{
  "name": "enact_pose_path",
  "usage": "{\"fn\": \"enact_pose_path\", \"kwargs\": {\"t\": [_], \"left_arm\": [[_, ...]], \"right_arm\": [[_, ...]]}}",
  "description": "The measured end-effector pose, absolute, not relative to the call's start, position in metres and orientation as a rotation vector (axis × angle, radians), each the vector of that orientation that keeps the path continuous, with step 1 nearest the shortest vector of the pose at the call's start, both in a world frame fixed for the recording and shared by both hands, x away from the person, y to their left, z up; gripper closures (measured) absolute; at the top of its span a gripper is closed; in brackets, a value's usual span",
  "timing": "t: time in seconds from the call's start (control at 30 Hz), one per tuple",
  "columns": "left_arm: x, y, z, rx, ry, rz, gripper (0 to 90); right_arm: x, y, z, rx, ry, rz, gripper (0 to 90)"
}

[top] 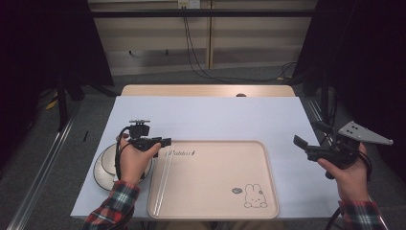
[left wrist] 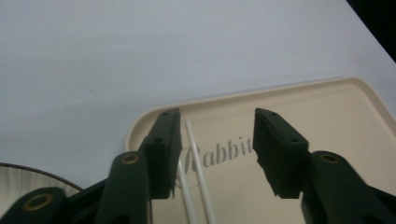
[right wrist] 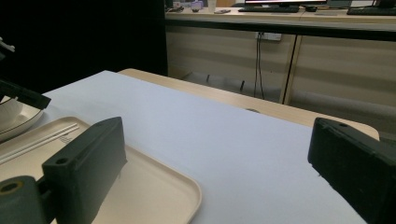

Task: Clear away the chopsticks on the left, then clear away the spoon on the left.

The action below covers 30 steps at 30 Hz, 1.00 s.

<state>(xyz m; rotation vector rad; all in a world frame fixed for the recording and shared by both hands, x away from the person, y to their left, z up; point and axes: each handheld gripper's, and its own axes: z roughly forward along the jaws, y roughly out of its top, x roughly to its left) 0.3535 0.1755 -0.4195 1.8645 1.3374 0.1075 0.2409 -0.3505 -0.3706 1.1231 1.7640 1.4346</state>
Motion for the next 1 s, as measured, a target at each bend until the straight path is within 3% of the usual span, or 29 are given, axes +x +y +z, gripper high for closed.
{"fn": "enact_pose_path", "kwargs": {"t": [0.53, 1.0], "left_arm": [[0.340, 0.190, -0.404, 1.890, 1.184, 0.181, 17.0], [0.332, 0.202, -0.397, 1.918, 1.144, 0.167, 7.8]], "right_arm": [[0.240, -0.348, -0.372, 1.122, 1.779, 1.418, 3.6], [0.240, -0.347, -0.374, 1.131, 1.781, 1.412, 3.6]]}}
